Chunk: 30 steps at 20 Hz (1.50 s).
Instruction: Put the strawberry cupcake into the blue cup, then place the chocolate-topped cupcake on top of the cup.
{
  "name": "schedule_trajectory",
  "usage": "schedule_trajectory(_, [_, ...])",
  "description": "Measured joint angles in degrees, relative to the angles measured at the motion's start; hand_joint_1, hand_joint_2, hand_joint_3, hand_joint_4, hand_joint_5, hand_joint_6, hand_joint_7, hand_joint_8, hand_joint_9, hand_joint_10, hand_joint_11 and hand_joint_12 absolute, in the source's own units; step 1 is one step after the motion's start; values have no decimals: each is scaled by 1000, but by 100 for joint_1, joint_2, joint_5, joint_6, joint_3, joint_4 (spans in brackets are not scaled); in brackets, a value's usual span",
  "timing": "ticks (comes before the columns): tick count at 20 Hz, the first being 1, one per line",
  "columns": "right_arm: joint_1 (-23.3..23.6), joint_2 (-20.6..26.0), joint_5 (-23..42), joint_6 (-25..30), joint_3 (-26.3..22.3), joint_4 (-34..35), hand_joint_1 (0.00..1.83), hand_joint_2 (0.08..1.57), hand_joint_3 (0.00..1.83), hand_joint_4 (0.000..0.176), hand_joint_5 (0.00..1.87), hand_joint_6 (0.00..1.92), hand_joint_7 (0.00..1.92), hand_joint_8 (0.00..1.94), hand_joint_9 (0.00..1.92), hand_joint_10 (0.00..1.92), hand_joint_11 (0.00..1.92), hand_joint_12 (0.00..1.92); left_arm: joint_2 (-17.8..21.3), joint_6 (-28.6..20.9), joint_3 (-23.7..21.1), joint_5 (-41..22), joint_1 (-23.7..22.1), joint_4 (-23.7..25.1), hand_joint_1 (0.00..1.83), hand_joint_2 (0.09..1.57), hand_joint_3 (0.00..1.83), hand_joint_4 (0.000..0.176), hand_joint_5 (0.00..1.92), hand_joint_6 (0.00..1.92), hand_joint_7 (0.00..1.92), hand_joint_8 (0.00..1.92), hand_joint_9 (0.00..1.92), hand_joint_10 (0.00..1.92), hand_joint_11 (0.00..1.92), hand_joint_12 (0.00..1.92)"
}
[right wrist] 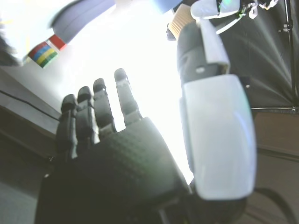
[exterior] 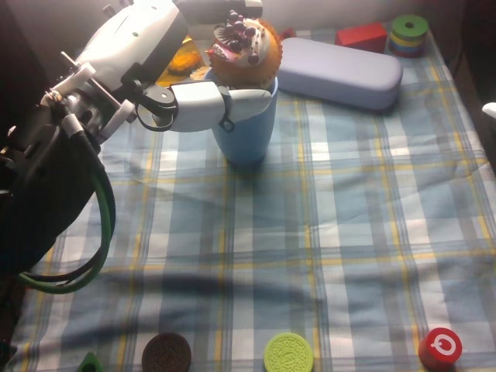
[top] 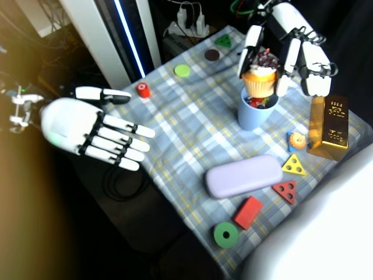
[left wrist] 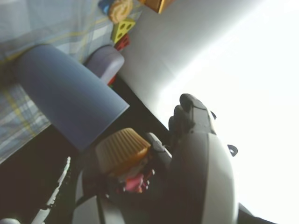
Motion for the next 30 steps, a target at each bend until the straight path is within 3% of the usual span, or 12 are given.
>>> schedule_trajectory(2, [-2,-4,0,0,0,0,0,1111,0,40,0,0,23,4,0,0,0,0,11,2,-4,0,4,-26,878,939,0,144,616,0,262,0,193,1,2,374])
schedule_trajectory(4, [-2,-11,2,42,37,-28,0,1104,0,55,0,0,4,0,0,0,0,0,11,2,-4,2,4,-37,874,926,0,133,580,1,265,3,182,1,0,313])
schedule_trajectory(8, [-42,-15,-11,63,46,-4,0,1107,0,7,0,0,46,12,10,3,20,9,22,-2,-11,-15,31,-48,881,891,0,113,559,0,269,3,201,6,0,324])
schedule_trajectory(9, [-42,-24,-9,63,46,-2,0,1113,1,11,0,0,49,11,5,1,3,2,42,2,-11,-15,52,-48,863,893,0,119,557,0,269,2,200,3,0,304])
schedule_trajectory(10, [-42,-26,-9,66,46,-2,0,1120,3,19,0,0,36,4,9,3,16,7,61,0,-13,-13,52,-79,902,878,0,91,560,1,276,3,201,2,6,246])
schedule_trajectory(14, [-42,-26,-4,81,46,-4,0,1108,0,28,0,0,26,1,6,1,15,7,83,13,-55,-57,55,-103,876,855,3,99,500,0,269,0,205,0,4,324])
schedule_trajectory(17, [-42,-26,-4,83,46,-2,0,1102,0,35,0,0,20,0,0,0,0,0,116,177,-149,-59,52,-107,747,827,0,166,122,0,160,0,184,0,0,448])
schedule_trajectory(20, [-42,-26,0,87,46,17,0,1091,0,68,0,0,23,4,0,0,0,0,369,354,-378,-306,68,-81,679,805,0,172,1,0,154,0,292,15,146,545])
schedule_trajectory(22, [-42,-26,-2,87,46,42,0,1088,0,67,0,0,24,3,0,0,0,0,518,358,-472,-496,122,-83,448,842,0,164,0,0,131,0,280,4,124,507])
schedule_trajectory(25, [-140,-26,50,87,39,144,0,1069,0,77,0,0,28,3,0,0,0,0,848,385,-820,-776,380,-85,59,911,3,89,1,0,62,1,140,0,15,456])
schedule_trajectory(27, [-280,-26,186,92,17,306,1,1076,0,60,0,0,29,1,0,0,0,0,1176,378,-1161,-1108,713,-17,1,882,0,124,0,0,2,0,37,12,25,153])
schedule_trajectory(30, [-354,-26,426,85,-72,577,0,1076,0,83,0,0,19,0,0,0,0,0,1589,361,-1655,-1902,1554,-553,0,927,0,145,0,0,8,0,25,0,8,139])
